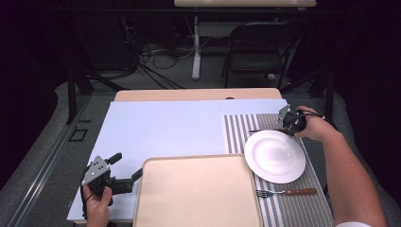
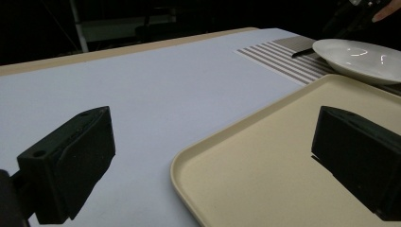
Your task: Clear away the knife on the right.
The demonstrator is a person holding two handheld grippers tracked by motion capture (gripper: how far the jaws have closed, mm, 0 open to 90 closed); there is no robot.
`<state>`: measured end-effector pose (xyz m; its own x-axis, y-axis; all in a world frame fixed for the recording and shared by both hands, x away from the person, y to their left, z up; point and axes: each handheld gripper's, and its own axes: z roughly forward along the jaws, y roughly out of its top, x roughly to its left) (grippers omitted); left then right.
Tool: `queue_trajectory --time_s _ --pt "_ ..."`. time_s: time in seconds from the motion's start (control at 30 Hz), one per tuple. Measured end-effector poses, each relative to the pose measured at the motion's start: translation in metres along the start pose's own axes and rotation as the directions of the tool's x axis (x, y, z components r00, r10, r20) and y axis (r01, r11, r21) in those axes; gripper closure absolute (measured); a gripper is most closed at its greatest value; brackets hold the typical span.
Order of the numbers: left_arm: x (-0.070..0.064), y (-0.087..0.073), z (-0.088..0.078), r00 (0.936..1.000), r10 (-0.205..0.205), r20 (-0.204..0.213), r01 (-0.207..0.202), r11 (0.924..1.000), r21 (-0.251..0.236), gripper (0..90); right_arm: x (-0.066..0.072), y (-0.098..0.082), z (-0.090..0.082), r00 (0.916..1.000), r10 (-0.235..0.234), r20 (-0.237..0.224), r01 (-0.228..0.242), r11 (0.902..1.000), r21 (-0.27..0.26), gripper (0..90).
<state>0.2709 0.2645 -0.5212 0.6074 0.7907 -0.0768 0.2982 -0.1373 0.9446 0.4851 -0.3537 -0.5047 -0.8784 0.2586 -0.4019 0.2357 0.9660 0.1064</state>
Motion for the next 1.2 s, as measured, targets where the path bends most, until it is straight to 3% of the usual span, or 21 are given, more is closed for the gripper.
queue_trajectory --time_s 0.43,1.2 --pt "0.0 0.0 0.0 1.0 -0.003 -0.004 0.003 1.0 0.006 0.4 -0.001 0.0 0.008 0.9982 -0.056 0.023 0.055 0.9976 0.042 60.2" --pt "0.001 -0.001 0.0 1.0 -0.005 -0.006 0.005 1.0 0.004 0.4 0.0 0.006 0.02 0.9976 -0.068 -0.011 0.069 0.9956 0.063 62.6"
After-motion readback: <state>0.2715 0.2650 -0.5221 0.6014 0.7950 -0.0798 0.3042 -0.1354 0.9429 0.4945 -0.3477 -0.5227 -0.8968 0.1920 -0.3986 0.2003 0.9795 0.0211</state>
